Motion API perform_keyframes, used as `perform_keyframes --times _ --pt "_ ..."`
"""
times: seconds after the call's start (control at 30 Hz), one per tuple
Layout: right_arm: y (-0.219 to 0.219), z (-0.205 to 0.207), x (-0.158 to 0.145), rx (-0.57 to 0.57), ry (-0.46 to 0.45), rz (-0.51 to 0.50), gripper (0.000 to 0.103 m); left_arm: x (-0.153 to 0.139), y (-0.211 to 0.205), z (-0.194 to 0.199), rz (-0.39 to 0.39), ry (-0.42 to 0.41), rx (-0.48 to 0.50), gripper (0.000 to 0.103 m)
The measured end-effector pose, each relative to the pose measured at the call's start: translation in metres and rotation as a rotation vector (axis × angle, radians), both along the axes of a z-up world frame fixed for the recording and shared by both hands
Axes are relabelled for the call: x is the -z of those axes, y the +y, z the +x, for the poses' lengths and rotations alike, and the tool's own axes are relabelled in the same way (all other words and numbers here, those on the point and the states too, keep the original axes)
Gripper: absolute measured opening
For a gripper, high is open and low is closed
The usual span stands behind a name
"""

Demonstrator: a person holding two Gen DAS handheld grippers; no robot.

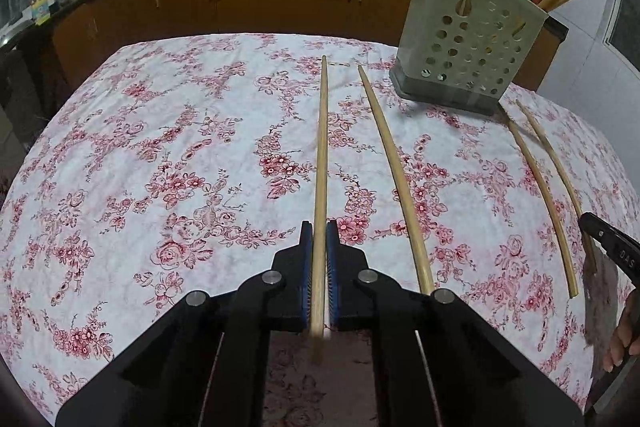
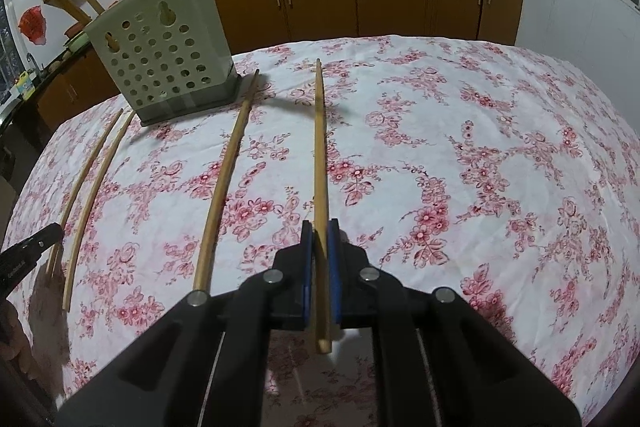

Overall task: Organize utensils
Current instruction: 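Close the right tool on a chopstick while the left tool grasps another chopstick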

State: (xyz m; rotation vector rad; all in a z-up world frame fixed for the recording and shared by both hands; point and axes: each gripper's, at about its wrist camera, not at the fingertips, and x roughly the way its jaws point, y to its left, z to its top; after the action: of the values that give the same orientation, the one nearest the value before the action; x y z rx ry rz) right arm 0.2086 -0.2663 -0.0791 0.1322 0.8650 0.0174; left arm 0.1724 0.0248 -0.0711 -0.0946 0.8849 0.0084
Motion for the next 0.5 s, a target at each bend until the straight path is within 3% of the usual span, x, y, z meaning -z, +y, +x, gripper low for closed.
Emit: perform_keyframes --times 0.5 --pt "0.0028 -0.0059 0.0011 -0.012 -0.004 -0.007 0.011 -0.0004 -0.0014 -0.0030 0.000 0.001 0.016 0.008"
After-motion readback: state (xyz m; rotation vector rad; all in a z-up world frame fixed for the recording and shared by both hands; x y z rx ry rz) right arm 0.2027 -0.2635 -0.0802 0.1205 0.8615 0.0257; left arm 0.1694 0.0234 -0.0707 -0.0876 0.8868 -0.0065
